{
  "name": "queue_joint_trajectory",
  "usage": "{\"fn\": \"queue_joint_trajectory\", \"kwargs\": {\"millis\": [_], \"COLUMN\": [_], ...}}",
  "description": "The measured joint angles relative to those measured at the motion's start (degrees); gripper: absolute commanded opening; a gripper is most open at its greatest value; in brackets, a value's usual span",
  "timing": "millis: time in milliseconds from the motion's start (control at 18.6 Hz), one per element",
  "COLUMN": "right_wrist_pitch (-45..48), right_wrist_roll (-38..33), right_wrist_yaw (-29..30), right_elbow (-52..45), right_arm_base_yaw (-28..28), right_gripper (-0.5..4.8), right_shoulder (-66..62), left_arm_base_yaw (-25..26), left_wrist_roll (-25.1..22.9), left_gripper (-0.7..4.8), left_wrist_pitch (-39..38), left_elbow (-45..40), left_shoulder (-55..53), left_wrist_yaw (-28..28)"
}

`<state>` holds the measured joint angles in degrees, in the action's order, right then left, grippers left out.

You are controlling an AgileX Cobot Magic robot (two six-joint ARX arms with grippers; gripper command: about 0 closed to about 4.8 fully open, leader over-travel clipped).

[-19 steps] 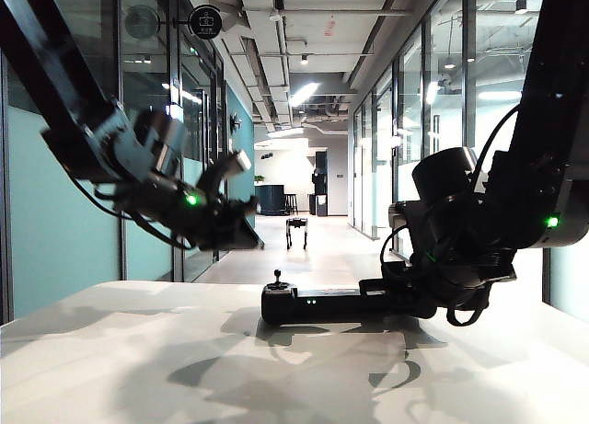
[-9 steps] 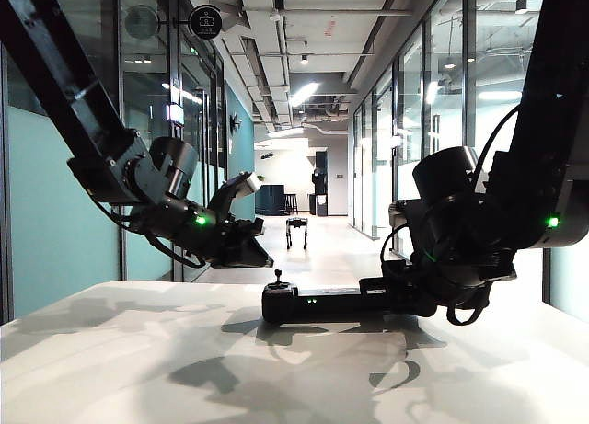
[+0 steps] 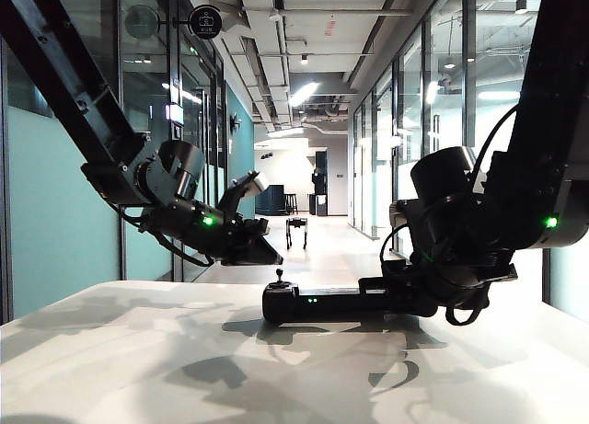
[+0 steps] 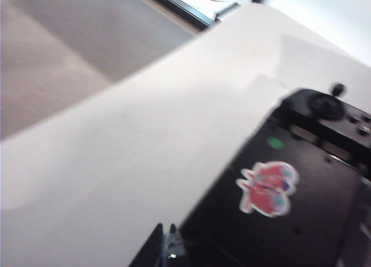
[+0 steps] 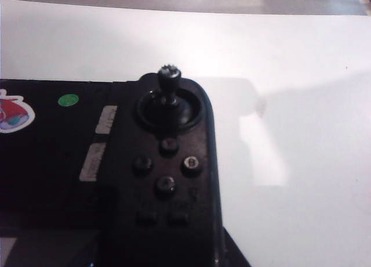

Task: Push the left joystick on the remote control sitting on the white table backward to make the robot dog back up in a straight line until it returns close to you.

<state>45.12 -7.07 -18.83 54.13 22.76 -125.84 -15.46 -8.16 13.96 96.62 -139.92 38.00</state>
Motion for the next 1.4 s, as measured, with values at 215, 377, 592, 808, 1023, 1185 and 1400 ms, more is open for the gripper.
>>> {"fn": "queue_joint_trajectory", "kwargs": {"millis": [215,377,592,808,1023,1185,1400], "right_wrist_pitch": [0.0,0.0,-0.02,0.0,0.0,-0.02,-0.04], "right_wrist_roll": [-0.07,-0.13,-0.15,-0.17,-0.17,-0.17,-0.17], "right_wrist_yaw": [-0.04,-0.02,-0.04,-0.07,-0.07,-0.07,-0.07], "right_elbow": [0.0,0.0,0.0,0.02,0.02,0.02,0.02], "right_arm_base_yaw": [0.0,0.0,0.04,0.07,0.07,0.04,0.04], "right_gripper": [2.06,2.06,2.06,2.06,2.06,2.06,2.06], "right_shoulder": [0.0,0.0,0.0,0.0,0.0,0.0,0.0], "left_arm_base_yaw": [0.0,0.22,0.31,0.28,0.31,0.39,0.39], "left_wrist_roll": [-2.91,-3.72,-5.14,-5.16,-5.75,-6.54,-6.84], "left_gripper": [-0.06,-0.06,-0.07,-0.07,-0.06,-0.06,-0.06], "left_wrist_pitch": [-1.42,-1.79,-1.49,-1.81,-1.79,-1.81,-1.81], "left_elbow": [0.52,0.52,0.68,1.66,1.66,1.66,1.66], "left_shoulder": [-0.61,-0.61,-1.03,-2.64,-2.69,-2.78,-2.78], "left_wrist_yaw": [1.18,1.36,3.39,4.07,5.79,7.45,7.48]}}
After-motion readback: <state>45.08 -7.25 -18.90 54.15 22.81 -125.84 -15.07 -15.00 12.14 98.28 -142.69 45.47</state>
